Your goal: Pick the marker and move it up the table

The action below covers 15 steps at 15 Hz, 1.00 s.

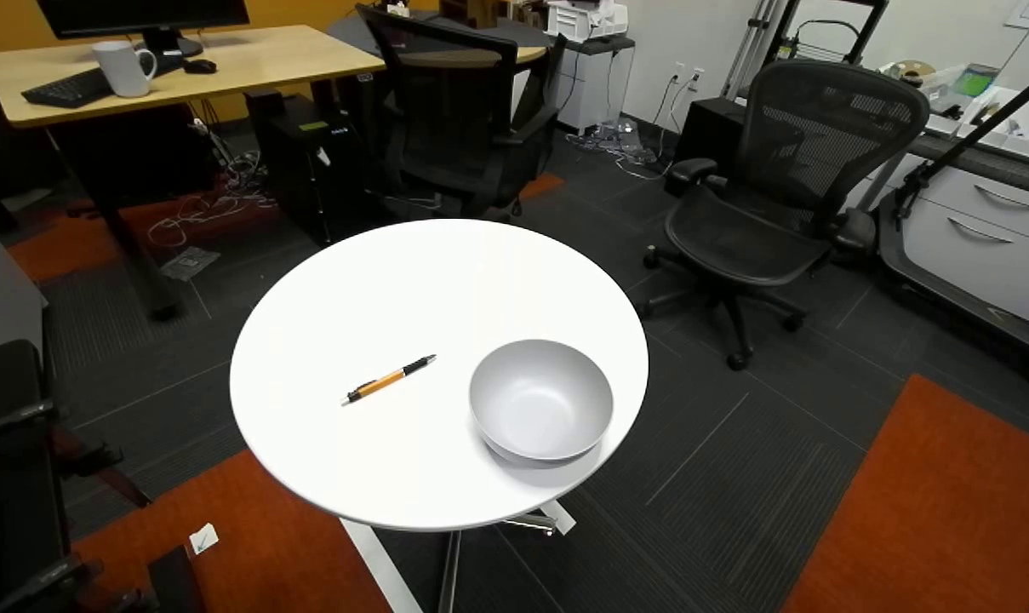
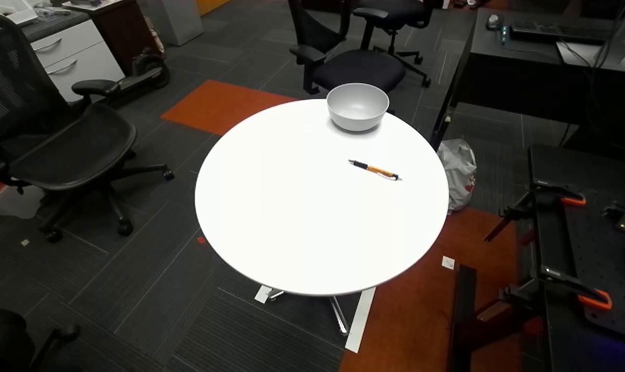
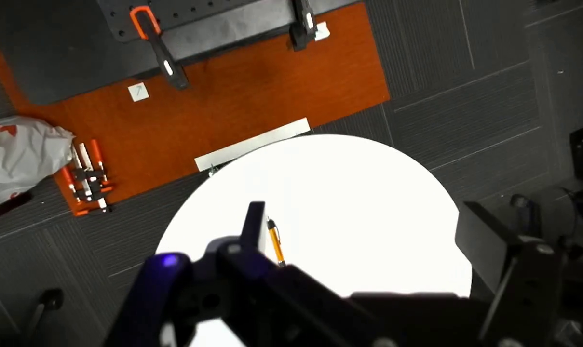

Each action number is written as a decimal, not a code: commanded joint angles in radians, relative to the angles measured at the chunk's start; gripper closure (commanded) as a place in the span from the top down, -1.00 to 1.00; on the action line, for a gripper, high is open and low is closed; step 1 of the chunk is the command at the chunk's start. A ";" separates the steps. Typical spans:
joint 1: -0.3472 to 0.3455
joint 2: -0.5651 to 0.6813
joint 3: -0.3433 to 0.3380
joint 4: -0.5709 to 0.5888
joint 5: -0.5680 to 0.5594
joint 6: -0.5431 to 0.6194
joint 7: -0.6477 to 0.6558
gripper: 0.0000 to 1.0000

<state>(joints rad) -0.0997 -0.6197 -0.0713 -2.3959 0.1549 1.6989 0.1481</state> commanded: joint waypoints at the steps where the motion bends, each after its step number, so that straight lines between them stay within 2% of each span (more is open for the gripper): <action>1: -0.013 0.066 0.031 -0.065 0.010 0.187 0.047 1.00; 8: 0.003 0.313 0.021 -0.103 0.001 0.439 0.029 1.00; 15: 0.017 0.566 0.058 -0.055 -0.133 0.624 0.103 1.00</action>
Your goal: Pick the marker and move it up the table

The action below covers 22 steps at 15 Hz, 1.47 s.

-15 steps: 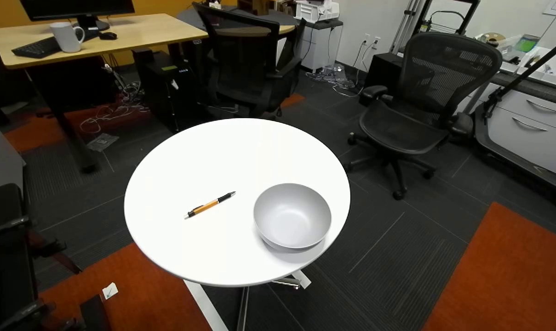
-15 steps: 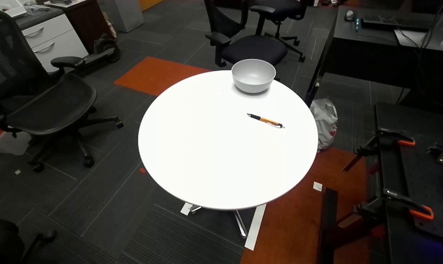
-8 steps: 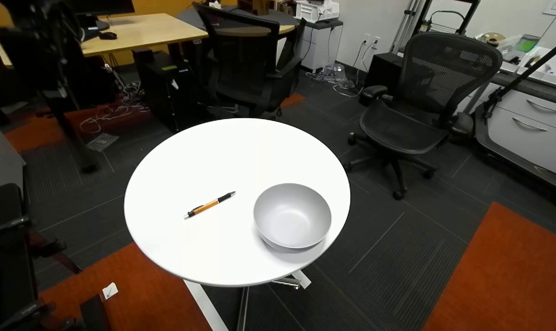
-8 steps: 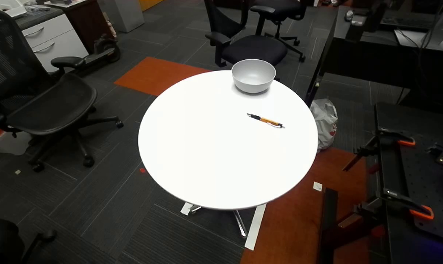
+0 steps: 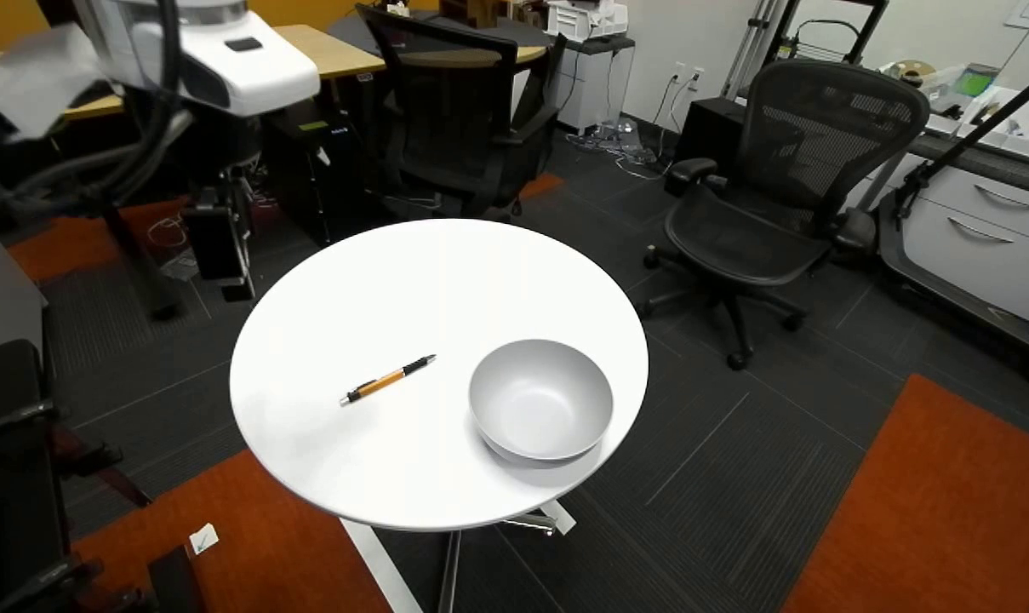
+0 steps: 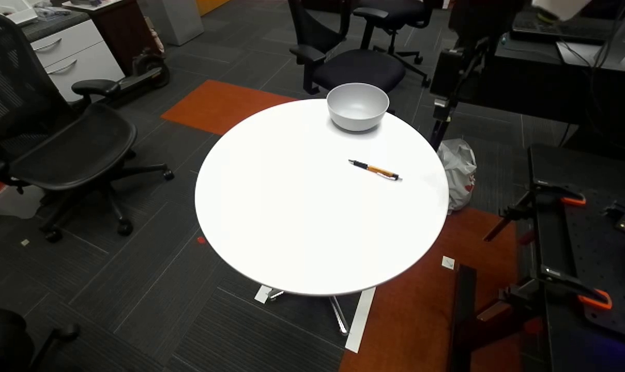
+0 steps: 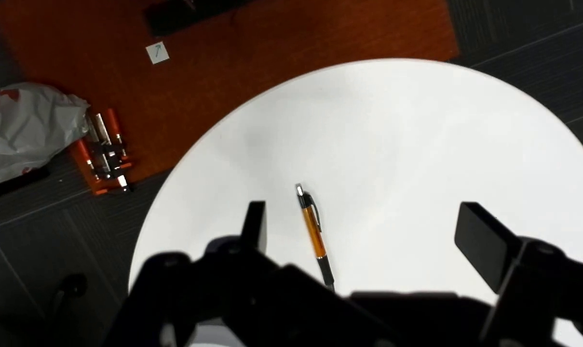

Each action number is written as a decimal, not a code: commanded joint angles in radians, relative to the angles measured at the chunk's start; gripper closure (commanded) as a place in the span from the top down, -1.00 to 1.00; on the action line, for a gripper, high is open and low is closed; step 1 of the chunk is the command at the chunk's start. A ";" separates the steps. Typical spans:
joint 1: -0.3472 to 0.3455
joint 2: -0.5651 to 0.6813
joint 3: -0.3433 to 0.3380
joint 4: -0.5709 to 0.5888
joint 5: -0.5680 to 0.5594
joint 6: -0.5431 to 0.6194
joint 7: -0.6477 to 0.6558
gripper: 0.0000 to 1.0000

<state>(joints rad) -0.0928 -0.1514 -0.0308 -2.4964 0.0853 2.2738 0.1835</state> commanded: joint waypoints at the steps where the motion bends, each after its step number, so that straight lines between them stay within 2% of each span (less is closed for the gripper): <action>1: 0.015 0.133 0.017 0.062 -0.081 0.059 0.077 1.00; 4: 0.027 0.229 0.005 0.126 -0.091 0.027 0.065 1.00; 5: 0.028 0.163 0.001 0.063 -0.080 0.053 0.057 1.00; 8: 0.032 0.227 -0.002 0.106 -0.079 0.053 0.056 1.00; 13: 0.033 0.240 -0.001 0.116 -0.073 0.062 0.025 1.00; 17: 0.049 0.319 -0.018 0.100 -0.251 0.330 0.102 1.00; 22: 0.057 0.470 -0.052 0.109 -0.229 0.561 0.065 1.00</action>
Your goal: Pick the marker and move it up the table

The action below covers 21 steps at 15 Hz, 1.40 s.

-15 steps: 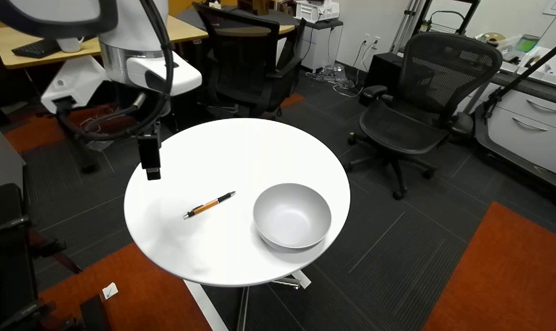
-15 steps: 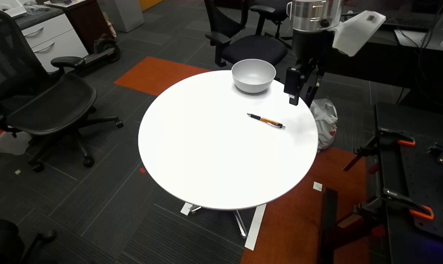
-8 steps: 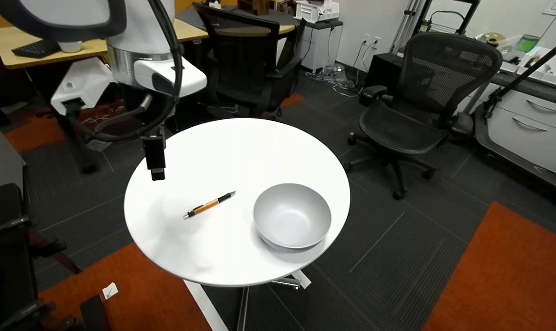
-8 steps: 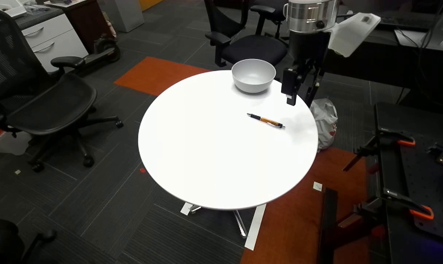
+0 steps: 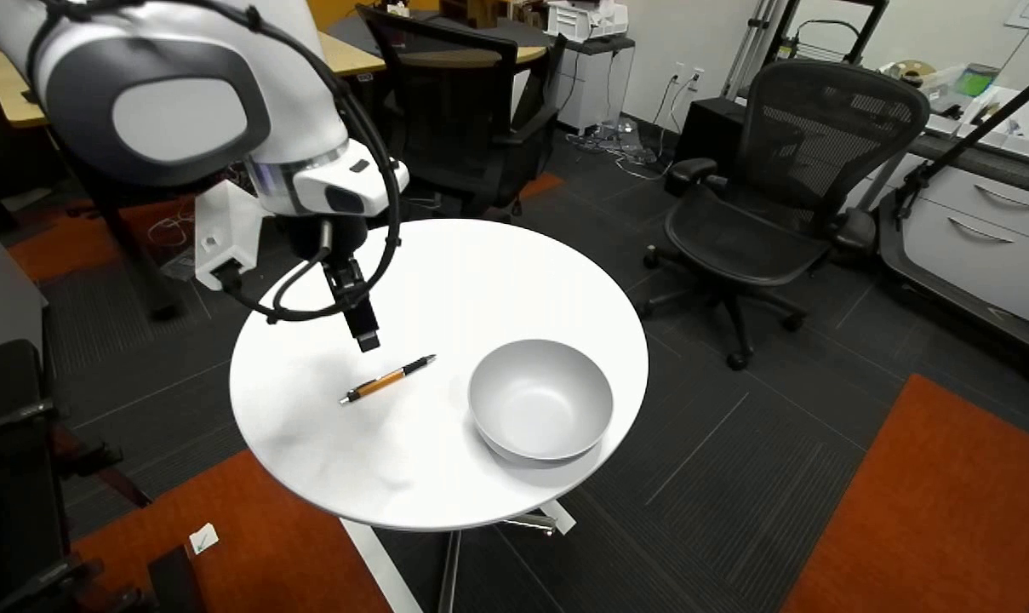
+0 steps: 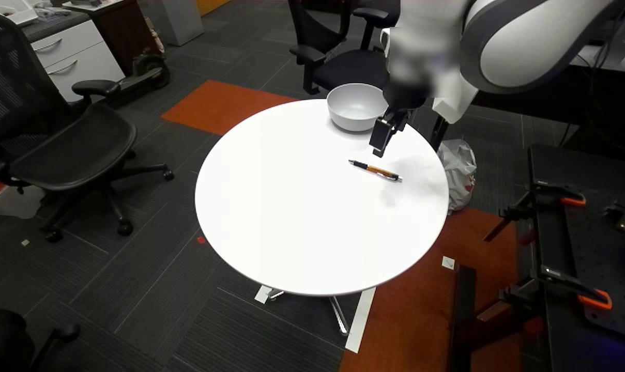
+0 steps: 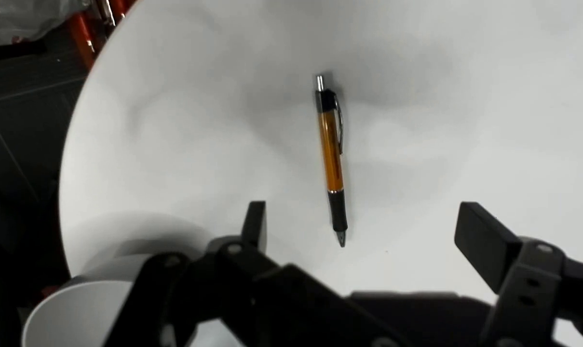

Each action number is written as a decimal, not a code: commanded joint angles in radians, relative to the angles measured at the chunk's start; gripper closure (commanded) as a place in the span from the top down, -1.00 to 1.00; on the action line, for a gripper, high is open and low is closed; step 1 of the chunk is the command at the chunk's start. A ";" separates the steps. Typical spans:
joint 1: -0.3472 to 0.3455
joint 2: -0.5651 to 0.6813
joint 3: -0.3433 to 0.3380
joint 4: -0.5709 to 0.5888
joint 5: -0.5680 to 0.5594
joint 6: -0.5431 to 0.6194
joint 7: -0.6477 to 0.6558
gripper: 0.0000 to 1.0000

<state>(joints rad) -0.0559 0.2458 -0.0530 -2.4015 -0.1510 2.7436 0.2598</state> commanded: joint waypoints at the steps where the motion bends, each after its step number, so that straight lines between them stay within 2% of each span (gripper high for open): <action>1: 0.018 0.097 -0.030 0.015 0.024 0.122 -0.024 1.00; 6: -0.002 0.179 -0.016 0.045 0.093 0.182 -0.081 1.00; 10: -0.013 0.218 -0.003 0.085 0.141 0.176 -0.130 1.00; 19: -0.031 0.283 0.010 0.146 0.174 0.164 -0.164 1.00; 20: -0.032 0.289 0.010 0.151 0.175 0.162 -0.162 0.50; 21: -0.033 0.294 0.009 0.154 0.175 0.161 -0.161 0.47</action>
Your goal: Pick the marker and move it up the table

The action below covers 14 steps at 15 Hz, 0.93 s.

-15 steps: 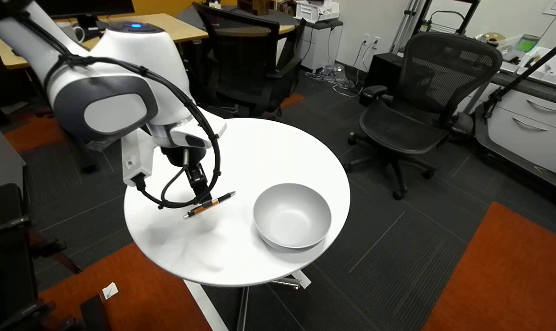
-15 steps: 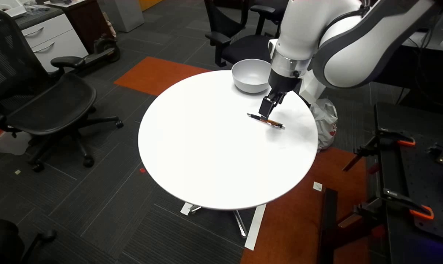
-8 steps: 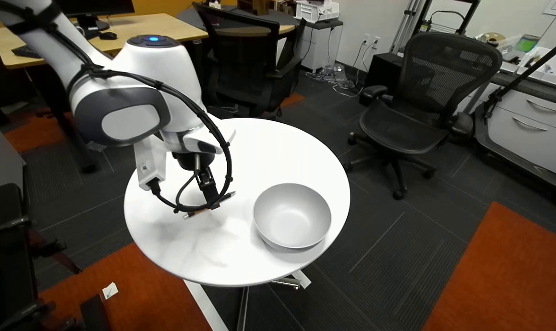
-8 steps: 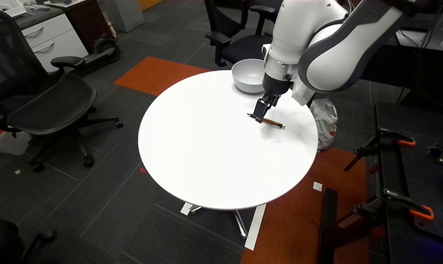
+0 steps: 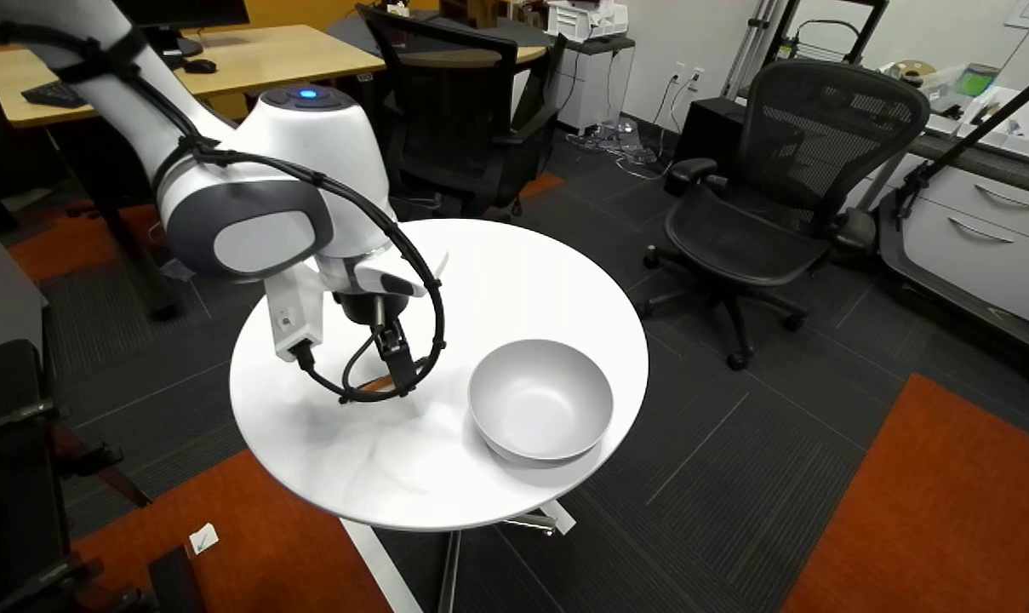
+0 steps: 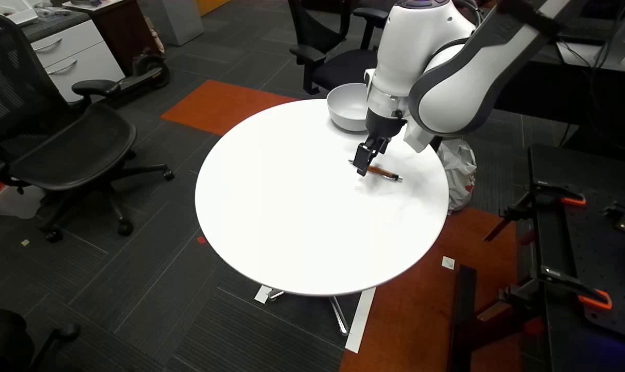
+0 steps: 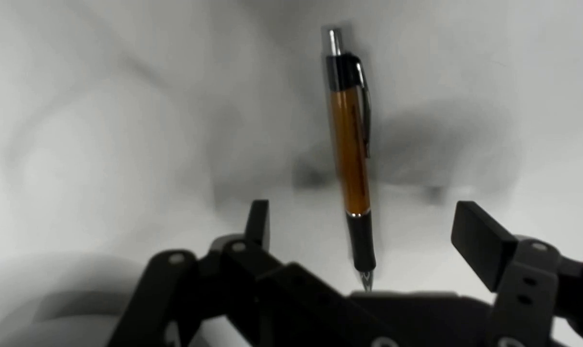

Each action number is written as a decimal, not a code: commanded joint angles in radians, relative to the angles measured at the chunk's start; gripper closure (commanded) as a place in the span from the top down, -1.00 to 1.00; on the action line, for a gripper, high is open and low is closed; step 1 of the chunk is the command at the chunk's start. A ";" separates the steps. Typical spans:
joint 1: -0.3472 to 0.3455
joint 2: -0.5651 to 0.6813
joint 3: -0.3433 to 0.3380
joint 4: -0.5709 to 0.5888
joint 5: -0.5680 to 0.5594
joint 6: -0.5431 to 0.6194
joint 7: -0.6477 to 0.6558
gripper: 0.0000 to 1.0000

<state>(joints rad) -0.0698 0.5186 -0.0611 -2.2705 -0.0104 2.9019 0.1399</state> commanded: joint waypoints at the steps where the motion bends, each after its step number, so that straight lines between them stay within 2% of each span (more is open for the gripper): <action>1: -0.021 0.025 0.017 0.026 0.035 0.003 -0.041 0.31; 8: -0.016 0.039 0.006 0.037 0.028 0.001 -0.036 -0.77; 10: 0.013 0.039 -0.020 0.045 0.015 -0.008 -0.012 -1.00; 14: 0.074 0.011 -0.054 0.065 0.002 -0.038 0.025 -0.93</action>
<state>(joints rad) -0.0473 0.5515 -0.0853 -2.2291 -0.0085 2.9000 0.1421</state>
